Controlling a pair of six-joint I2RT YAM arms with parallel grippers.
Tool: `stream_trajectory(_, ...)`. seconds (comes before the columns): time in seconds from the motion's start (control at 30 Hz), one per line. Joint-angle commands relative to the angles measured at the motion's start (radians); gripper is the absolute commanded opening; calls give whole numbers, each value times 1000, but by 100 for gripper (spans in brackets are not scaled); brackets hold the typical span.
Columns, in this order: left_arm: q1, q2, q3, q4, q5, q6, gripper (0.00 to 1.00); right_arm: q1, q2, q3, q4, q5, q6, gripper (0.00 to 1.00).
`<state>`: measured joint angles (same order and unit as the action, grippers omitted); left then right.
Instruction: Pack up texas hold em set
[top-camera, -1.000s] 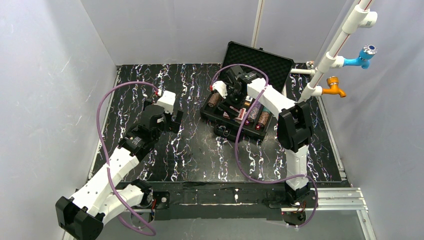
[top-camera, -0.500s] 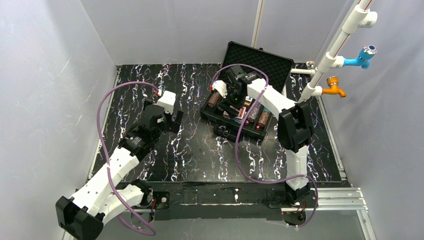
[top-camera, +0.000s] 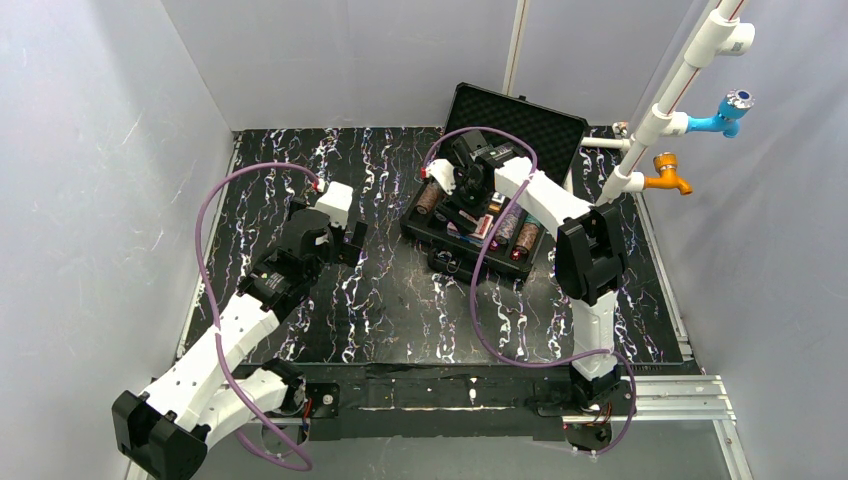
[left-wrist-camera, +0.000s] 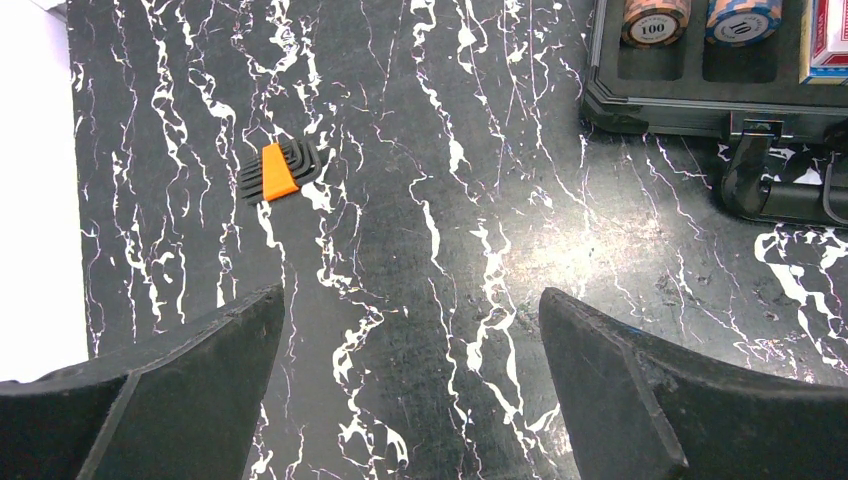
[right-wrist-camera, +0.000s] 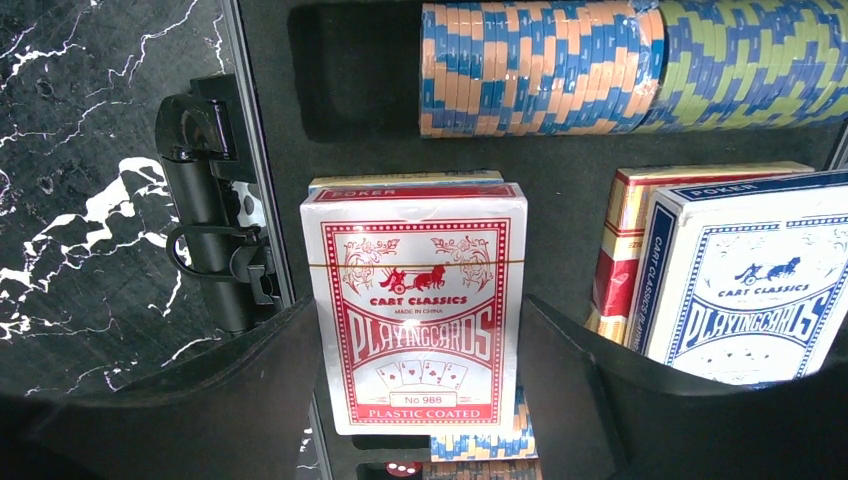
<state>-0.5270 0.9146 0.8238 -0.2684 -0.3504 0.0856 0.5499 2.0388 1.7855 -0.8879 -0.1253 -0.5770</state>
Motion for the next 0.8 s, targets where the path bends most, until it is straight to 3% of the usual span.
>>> stream_trajectory(0.0,-5,1,-11,8,4,4,99,-5,-38,10,-14,27,15,84)
stream_trajectory(0.03,-5,3,-11,7,4,3,99,-5,-40,14,-14,24,16,97)
stream_trajectory(0.07,-5,4,-12,7,7,4,100,-5,-43,21,-19,18,18,98)
stream_trajectory(0.4,-5,49,18,7,109,-42,99,1,-136,87,6,40,88,98)
stream_trajectory(0.57,-5,176,111,-9,210,-157,97,12,-201,68,216,121,303,98)
stream_trajectory(0.77,-5,354,199,36,257,-216,89,15,-275,-36,318,121,465,98)
